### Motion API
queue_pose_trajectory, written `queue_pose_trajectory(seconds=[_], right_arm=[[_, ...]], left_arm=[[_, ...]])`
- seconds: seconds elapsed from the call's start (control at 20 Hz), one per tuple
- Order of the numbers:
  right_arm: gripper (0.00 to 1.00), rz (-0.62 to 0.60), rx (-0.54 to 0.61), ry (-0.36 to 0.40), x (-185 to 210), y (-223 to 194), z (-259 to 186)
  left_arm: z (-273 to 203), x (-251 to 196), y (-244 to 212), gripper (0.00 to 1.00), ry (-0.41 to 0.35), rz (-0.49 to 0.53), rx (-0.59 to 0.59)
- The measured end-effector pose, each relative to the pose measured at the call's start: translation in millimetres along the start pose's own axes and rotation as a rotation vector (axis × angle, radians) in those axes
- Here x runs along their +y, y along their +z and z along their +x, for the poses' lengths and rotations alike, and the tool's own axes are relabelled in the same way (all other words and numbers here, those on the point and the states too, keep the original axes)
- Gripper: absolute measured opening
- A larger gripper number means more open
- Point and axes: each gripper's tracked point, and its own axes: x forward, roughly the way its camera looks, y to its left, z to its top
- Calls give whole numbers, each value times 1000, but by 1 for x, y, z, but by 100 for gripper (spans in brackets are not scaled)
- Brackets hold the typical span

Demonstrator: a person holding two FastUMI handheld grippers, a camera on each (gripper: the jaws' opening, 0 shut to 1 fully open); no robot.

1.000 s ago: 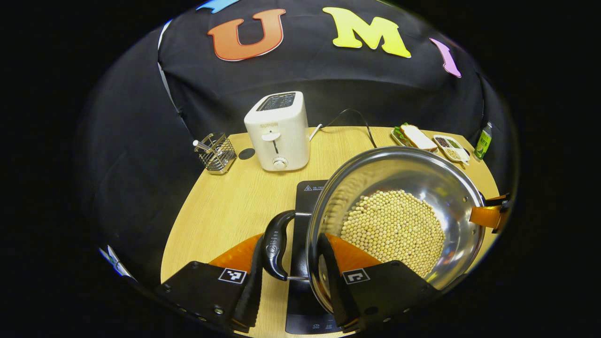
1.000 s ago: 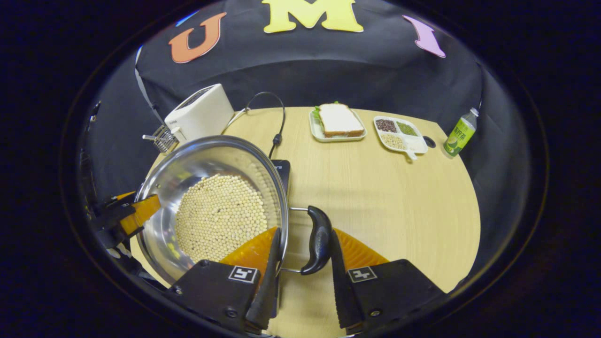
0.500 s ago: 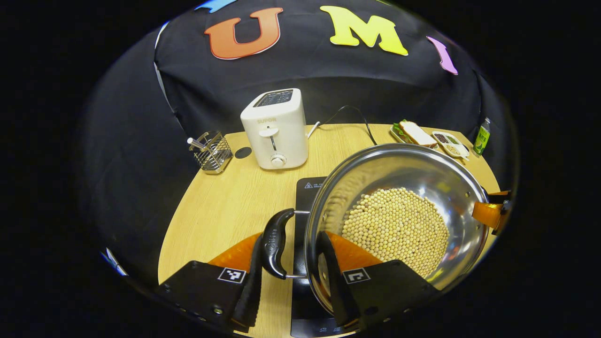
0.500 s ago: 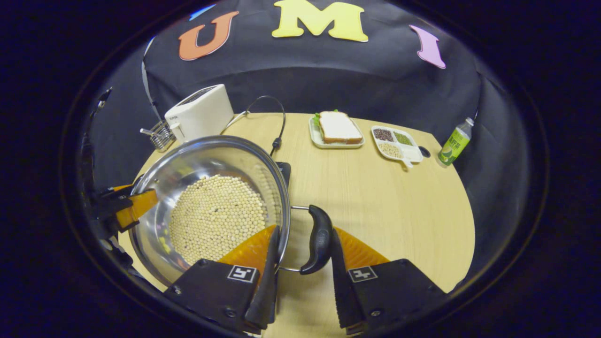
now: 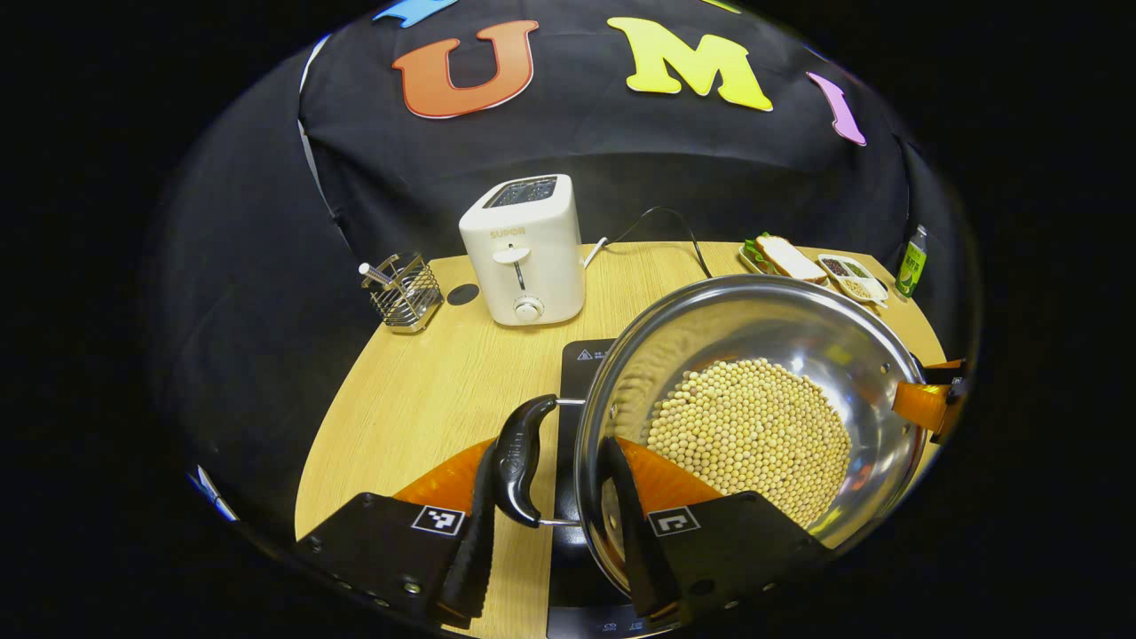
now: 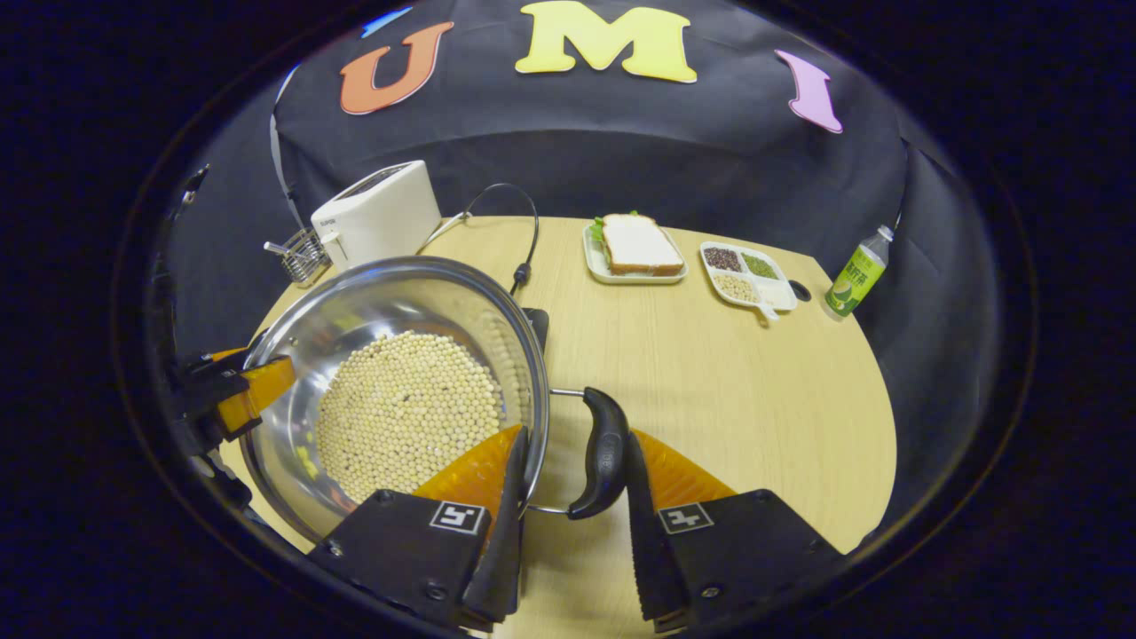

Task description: First push the handle of the pot to place it horizontally, then grasp the pot with both hands and set it on the induction cooktop.

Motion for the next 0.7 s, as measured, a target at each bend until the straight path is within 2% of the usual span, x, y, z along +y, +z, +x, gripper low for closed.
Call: queue_pose_trajectory(seconds=[0.1,0.15,0.2,0.35,0.4,0.45,0.5,0.55,0.6,0.65,0.7], right_arm=[[56,12,-8,7,0,1,0],[56,23,-11,11,0,1,0],[57,25,-9,14,-1,1,0],[60,10,-3,42,-2,3,1],[63,-8,-10,59,-3,4,1],[75,-11,-21,69,-6,6,-2],[77,-14,-41,74,-8,10,-6],[75,-28,-71,74,-11,15,-12],[77,-53,-103,76,-13,21,-19],[82,-85,-135,79,-14,27,-27],[81,-114,-168,82,-16,33,-35]], left_arm=[[0,0,0,60,-1,10,-5],[0,0,1,70,-1,9,-7],[0,0,1,60,-1,5,-6],[-1,-1,0,64,11,13,-22],[-4,2,1,66,36,29,-40],[-5,8,8,72,63,41,-84],[-13,12,21,70,85,47,-137],[-22,17,33,89,106,48,-171],[-29,18,39,95,113,45,-185],[-36,17,43,96,118,37,-198],[-43,16,46,96,126,35,-211]])
